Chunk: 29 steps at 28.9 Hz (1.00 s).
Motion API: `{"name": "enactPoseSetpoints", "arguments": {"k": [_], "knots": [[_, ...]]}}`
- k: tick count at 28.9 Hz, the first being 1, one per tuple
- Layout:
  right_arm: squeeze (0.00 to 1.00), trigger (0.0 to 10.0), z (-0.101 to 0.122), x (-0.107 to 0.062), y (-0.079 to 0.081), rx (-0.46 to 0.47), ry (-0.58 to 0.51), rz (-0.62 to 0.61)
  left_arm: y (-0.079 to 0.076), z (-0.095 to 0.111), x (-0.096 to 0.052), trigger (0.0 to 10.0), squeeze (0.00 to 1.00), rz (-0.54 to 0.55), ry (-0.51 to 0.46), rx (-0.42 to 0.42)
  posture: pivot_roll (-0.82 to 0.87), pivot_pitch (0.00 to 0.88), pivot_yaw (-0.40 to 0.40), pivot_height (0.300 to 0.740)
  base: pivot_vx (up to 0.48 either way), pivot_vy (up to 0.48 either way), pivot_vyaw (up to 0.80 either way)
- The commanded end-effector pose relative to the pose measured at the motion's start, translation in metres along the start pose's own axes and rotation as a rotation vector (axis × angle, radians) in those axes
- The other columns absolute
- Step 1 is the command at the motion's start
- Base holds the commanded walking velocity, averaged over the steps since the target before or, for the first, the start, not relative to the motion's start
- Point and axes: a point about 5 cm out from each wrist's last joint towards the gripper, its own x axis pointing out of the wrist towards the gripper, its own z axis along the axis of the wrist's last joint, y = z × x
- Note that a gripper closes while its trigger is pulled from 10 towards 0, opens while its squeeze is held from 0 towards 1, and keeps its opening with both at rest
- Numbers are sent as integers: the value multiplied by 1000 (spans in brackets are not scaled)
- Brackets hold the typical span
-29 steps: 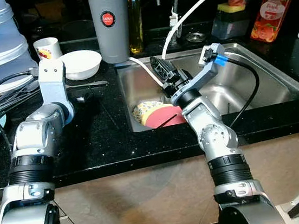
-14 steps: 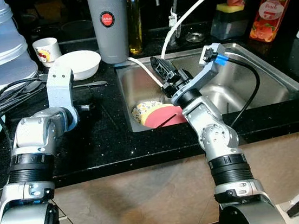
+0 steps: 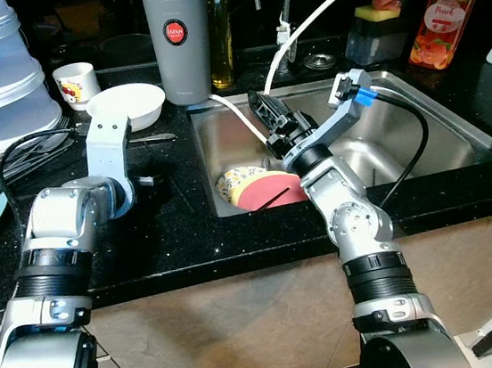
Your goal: Kitchen organization
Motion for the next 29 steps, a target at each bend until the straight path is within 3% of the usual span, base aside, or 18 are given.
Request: {"name": "enactPoseSetpoints", "arguments": {"k": [1, 11, 12, 14, 15, 16, 29], "knots": [[0, 10000, 1, 2, 1, 16, 0, 4, 0, -15, 5, 10000, 0, 19, 95, 26, 55, 112, -20, 740, 0, 0, 0], [0, 10000, 1, 2, 0, 28, -3, -3, 7, -27, 4, 9765, 0, 66, 177, 114, 57, 110, -16, 740, 0, 0, 0], [0, 10000, 1, 2, 0, 29, -4, -3, 7, -27, 4, 6078, 0, 65, 182, 111, 57, 110, -16, 740, 0, 0, 0], [0, 10000, 1, 3, 0, 28, -3, -3, 7, -28, 4, 6078, 0, 62, 185, 105, 57, 110, -17, 740, 0, 0, 0], [0, 10000, 1, 2, 0, 26, -3, -2, 6, -29, 4, 706, 0, 57, 189, 98, 57, 110, -17, 740, 0, 0, 0], [0, 10000, 1, 2, 0, 24, -2, -1, 6, -30, 4, 0, 0, 50, 195, 88, 57, 110, -17, 740, 0, 0, 0], [0, 10000, 0, 2, 1, 19, 4, 7, 9, -38, 0, 0, 0, 30, 241, 43, 56, 104, -22, 740, 0, 0, 0]]}}
